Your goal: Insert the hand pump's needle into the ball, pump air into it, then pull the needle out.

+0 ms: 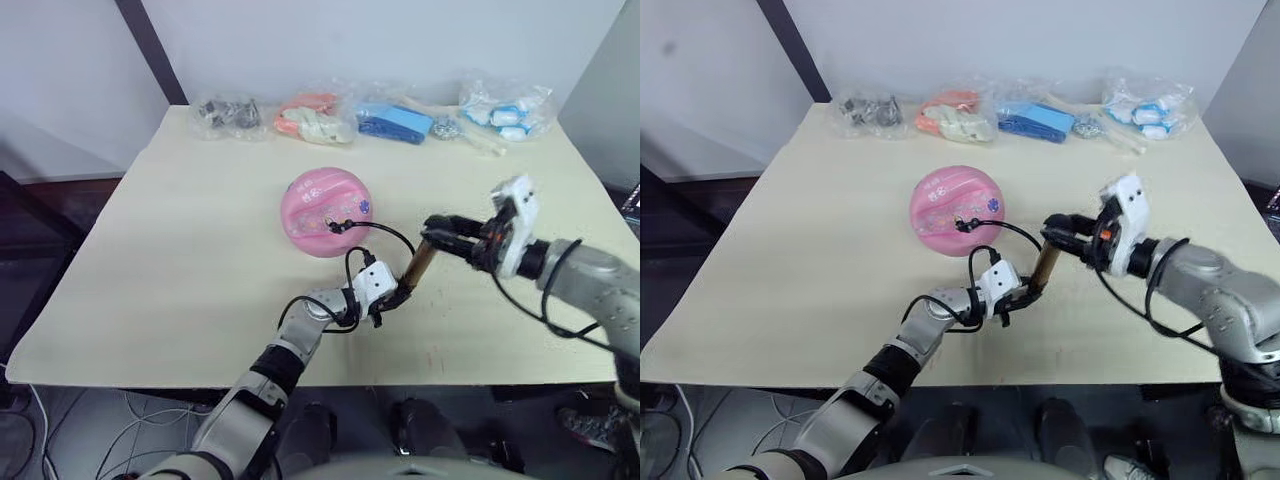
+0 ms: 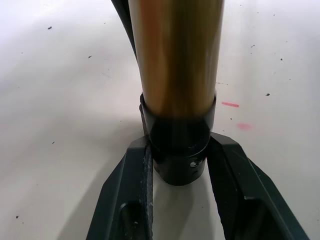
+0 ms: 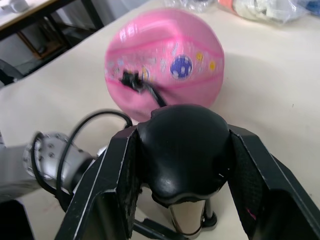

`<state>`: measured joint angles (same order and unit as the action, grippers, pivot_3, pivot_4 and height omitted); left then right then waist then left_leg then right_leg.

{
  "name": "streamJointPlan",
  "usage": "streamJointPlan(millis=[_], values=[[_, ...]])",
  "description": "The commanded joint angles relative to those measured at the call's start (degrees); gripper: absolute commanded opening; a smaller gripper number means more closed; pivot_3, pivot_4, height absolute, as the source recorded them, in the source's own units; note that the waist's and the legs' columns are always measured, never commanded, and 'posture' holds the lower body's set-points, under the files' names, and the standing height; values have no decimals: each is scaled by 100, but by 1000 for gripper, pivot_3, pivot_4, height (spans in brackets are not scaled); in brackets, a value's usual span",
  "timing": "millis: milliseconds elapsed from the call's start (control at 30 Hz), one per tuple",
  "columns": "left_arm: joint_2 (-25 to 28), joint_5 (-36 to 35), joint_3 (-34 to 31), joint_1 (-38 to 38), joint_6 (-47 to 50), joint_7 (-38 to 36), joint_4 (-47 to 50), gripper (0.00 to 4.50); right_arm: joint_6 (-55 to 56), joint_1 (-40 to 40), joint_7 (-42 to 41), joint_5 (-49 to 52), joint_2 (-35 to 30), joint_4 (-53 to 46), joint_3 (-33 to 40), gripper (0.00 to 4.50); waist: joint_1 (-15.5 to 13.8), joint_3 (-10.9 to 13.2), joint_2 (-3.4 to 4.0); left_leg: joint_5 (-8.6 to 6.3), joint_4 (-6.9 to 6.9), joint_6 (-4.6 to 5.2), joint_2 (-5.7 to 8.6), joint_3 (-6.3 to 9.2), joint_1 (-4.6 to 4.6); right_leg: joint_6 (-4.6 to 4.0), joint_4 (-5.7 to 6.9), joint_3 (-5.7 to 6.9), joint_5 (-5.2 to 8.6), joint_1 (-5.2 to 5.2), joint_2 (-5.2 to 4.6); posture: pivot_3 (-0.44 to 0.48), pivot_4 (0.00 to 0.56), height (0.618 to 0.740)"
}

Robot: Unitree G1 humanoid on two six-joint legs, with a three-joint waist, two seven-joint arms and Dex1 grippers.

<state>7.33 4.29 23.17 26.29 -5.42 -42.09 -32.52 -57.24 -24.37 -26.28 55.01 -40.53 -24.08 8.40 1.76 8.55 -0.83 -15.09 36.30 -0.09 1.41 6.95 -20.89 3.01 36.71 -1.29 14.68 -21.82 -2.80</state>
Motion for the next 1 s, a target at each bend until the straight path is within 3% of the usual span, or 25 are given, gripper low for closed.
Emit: streamJointPlan(millis=[33, 600, 667, 867, 1000], values=[[252, 308, 143, -335, 290, -44, -630, 1068, -167, -601, 263, 345, -395, -237, 804, 1910, -10, 7, -1, 0, 0, 0, 1, 0, -4, -2, -1, 4, -1, 0, 0, 0, 150, 740], [274, 359, 138, -366, 120, -6, -949, 1068, -885, -2872, 384, 1163, -1096, 173, 671, 1910, -15, 39, 1, 1, 5, 1, 2, -5, -49, -16, 3, -2, -13, -49, -15, 0, 150, 740], [271, 361, 139, -374, 107, 2, -968, 1068, -896, -2782, 329, 1090, -1066, 100, 540, 1910, -32, 39, 0, 2, 20, 0, 2, -3, -94, -16, 12, 0, -17, -92, -14, 0, 150, 740], [268, 361, 141, -371, 88, 10, -1011, 1068, -710, -1921, 393, 818, -548, -231, 88, 1910, -30, 22, -16, 2, 23, 1, 2, -6, -84, -13, 12, -2, -18, -82, -17, 0, 150, 740], [257, 359, 143, -366, 73, 27, -1037, 1068, -171, -827, 413, 193, 129, -292, -454, 1909, -21, -26, -53, 2, 25, 1, -1, -4, -68, -11, 12, 1, -17, -65, -4, 0, 150, 740]])
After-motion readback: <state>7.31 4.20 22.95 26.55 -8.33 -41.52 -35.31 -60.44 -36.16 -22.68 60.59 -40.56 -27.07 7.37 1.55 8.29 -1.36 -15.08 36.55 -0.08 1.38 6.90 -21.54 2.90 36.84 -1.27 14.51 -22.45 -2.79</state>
